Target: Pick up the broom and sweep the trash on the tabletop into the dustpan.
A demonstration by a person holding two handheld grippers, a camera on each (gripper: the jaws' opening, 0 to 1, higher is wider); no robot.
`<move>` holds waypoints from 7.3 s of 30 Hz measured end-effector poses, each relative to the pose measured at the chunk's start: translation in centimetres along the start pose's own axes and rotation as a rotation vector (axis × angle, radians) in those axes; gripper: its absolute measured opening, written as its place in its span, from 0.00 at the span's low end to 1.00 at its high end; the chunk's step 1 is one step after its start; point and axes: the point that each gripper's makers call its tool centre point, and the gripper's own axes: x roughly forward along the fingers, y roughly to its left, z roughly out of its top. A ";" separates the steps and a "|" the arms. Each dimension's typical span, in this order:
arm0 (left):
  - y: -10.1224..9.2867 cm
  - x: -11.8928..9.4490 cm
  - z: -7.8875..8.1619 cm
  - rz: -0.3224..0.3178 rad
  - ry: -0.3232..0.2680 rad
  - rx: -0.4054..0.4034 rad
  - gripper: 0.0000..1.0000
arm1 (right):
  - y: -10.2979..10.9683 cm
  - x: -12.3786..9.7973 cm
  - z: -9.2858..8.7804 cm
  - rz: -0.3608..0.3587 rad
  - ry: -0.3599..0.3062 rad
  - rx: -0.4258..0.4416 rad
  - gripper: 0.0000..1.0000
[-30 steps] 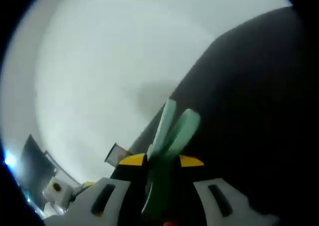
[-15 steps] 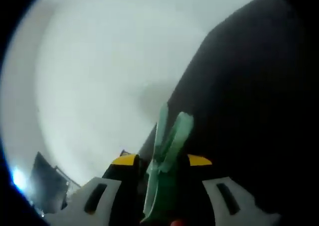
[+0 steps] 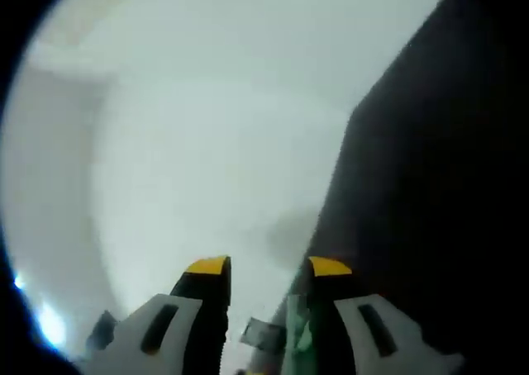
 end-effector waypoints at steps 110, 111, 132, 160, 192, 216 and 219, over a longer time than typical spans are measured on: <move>0.3 -0.2 -2.4 -0.013 0.049 -0.131 0.00 | -0.5 3.6 -11.7 -0.109 0.358 0.022 0.08; 0.4 -0.3 -2.0 -0.003 0.031 -0.118 0.00 | -0.4 3.7 -11.7 -0.108 0.357 0.008 0.08; -1.0 1.6 -1.4 -0.012 0.049 0.016 0.00 | 0.9 3.6 -10.2 -0.086 0.309 -0.103 0.27; -1.1 1.7 -1.3 -0.011 0.047 0.032 0.00 | -3.6 3.0 -9.1 -0.242 0.297 -0.311 0.40; -1.6 2.4 -1.1 -0.032 0.040 0.054 0.00 | -4.1 3.9 -8.9 -0.207 0.231 -0.064 0.18; -0.9 2.3 -1.2 -0.032 0.032 0.048 0.00 | -3.8 3.3 -8.2 -0.194 0.195 0.052 0.12; -0.6 2.3 -1.3 -0.031 0.036 0.045 0.00 | -4.0 3.3 -8.0 -0.186 0.188 0.053 0.17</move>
